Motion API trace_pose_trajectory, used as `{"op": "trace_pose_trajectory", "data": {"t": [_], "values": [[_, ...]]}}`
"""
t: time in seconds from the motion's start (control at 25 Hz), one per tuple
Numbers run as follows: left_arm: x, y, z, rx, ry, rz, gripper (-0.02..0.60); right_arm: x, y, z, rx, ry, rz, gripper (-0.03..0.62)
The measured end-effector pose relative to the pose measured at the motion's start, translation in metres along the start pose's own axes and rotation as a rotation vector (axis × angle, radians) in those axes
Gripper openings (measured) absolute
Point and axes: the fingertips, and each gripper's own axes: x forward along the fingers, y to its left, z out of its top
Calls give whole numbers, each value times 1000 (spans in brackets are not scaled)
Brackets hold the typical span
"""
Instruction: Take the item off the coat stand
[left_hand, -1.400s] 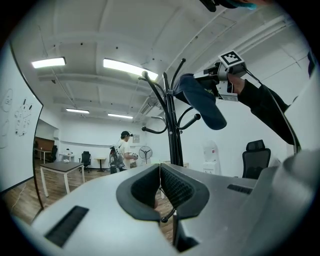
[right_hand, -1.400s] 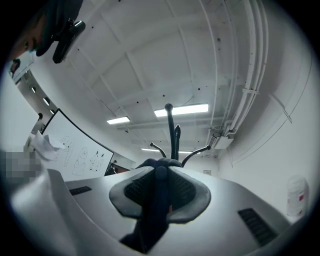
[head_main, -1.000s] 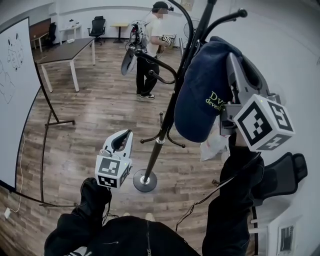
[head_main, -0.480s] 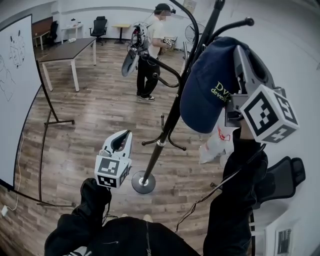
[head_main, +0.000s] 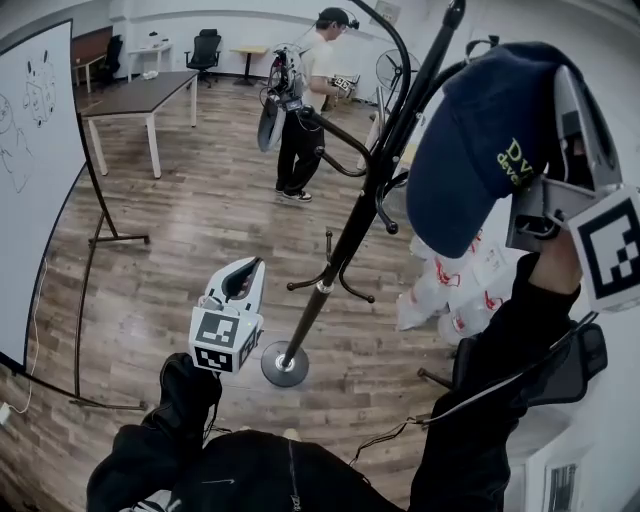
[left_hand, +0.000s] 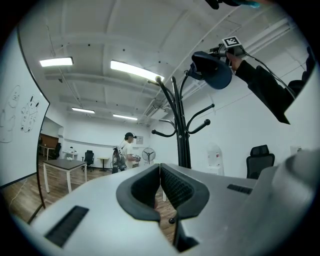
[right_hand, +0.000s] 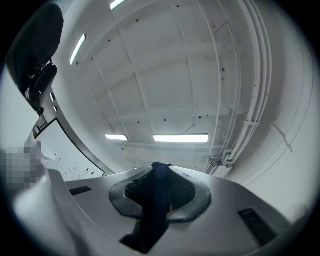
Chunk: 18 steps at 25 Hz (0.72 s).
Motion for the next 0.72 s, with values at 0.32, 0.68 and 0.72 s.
{"op": "trace_pose_trajectory", "data": {"t": [0.32, 0.68, 0.72], "values": [[-10, -8, 18, 4, -20, -26, 23, -24, -1, 10, -30, 13, -62, 86], [-24, -16, 16, 2, -34, -48, 23, -52, -4, 29, -55, 17, -144, 87], [-25, -18, 17, 2, -35, -51, 23, -55, -4, 32, -59, 16, -152, 86]]}}
